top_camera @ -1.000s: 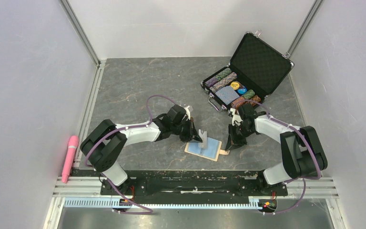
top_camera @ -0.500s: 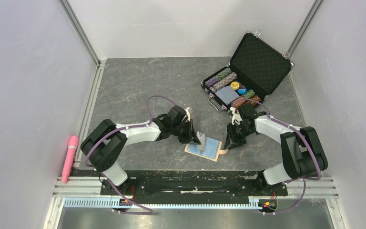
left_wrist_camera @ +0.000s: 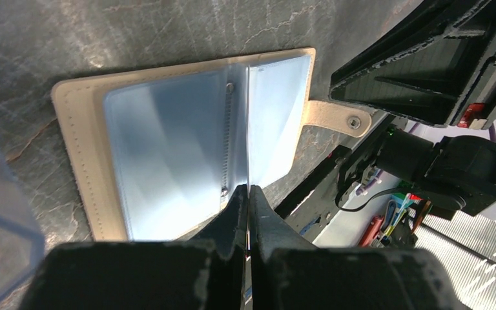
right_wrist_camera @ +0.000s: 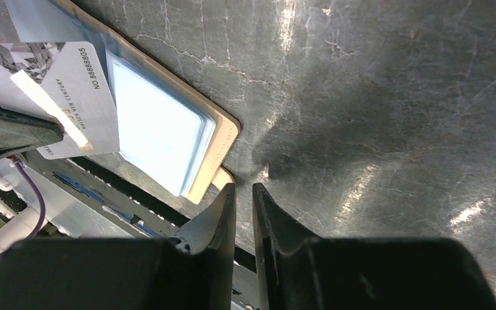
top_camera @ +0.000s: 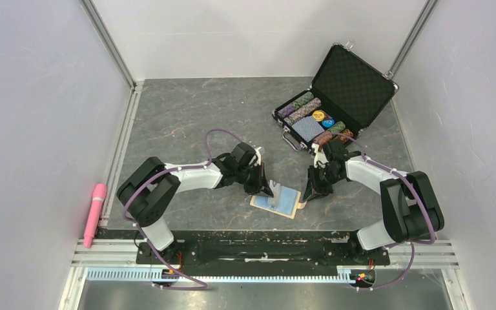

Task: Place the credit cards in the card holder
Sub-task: Insert the credit card into the card holder.

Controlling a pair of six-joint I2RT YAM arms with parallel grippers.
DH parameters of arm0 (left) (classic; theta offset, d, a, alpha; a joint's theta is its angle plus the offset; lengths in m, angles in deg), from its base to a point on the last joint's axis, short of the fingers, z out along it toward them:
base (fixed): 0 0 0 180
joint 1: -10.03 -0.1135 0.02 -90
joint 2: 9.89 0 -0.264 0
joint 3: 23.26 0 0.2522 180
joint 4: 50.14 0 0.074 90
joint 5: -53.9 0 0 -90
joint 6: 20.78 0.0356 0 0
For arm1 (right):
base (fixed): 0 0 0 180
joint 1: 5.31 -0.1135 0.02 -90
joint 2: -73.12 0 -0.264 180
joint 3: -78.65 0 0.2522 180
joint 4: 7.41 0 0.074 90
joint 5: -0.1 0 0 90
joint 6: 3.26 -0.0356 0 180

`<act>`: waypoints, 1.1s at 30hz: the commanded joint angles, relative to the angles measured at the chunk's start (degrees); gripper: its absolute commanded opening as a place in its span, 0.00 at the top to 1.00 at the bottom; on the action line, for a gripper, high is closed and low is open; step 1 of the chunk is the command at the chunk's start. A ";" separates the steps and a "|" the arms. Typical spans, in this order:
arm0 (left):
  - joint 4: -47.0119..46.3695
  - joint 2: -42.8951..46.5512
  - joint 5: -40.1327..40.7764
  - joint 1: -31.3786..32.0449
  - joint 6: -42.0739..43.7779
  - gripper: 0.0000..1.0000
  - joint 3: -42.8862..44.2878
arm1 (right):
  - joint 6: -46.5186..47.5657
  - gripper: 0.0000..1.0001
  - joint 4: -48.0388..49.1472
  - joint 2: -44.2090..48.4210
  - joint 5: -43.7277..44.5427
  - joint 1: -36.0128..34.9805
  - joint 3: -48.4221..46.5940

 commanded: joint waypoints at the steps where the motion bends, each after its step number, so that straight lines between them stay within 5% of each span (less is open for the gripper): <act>1: -5.93 -0.35 -2.68 -0.01 -0.49 0.98 -0.24 | -0.10 0.83 1.55 0.65 -0.73 -0.08 0.35; 33: -9.99 0.05 -6.82 0.08 -4.16 0.98 -4.96 | -0.61 0.88 3.07 0.25 -1.17 -0.09 1.51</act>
